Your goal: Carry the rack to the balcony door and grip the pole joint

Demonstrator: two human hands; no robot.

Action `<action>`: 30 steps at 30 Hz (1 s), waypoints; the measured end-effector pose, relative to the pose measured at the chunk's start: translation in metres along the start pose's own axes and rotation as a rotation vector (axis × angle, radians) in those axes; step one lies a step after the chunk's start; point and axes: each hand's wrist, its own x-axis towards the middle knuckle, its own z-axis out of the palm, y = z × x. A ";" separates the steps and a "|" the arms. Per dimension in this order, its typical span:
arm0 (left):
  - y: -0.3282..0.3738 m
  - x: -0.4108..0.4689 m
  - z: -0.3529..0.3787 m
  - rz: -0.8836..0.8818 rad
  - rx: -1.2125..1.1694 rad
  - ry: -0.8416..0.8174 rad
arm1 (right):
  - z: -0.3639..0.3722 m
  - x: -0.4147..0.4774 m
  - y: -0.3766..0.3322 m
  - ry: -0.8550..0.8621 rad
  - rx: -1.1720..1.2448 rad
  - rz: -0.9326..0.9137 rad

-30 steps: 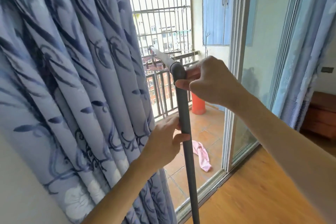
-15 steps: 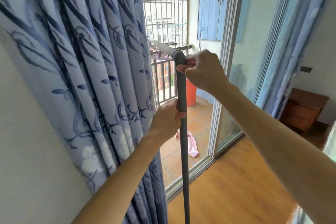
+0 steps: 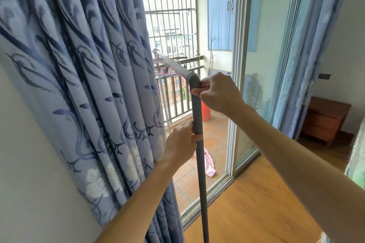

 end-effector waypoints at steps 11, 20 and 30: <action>0.023 0.035 0.030 0.078 -0.005 0.031 | -0.016 0.022 0.039 0.045 0.031 0.024; 0.074 0.067 0.070 0.109 -0.014 -0.003 | -0.060 0.038 0.096 0.063 0.025 0.042; 0.124 0.072 0.120 0.159 -0.022 -0.009 | -0.102 0.029 0.163 0.026 0.059 0.021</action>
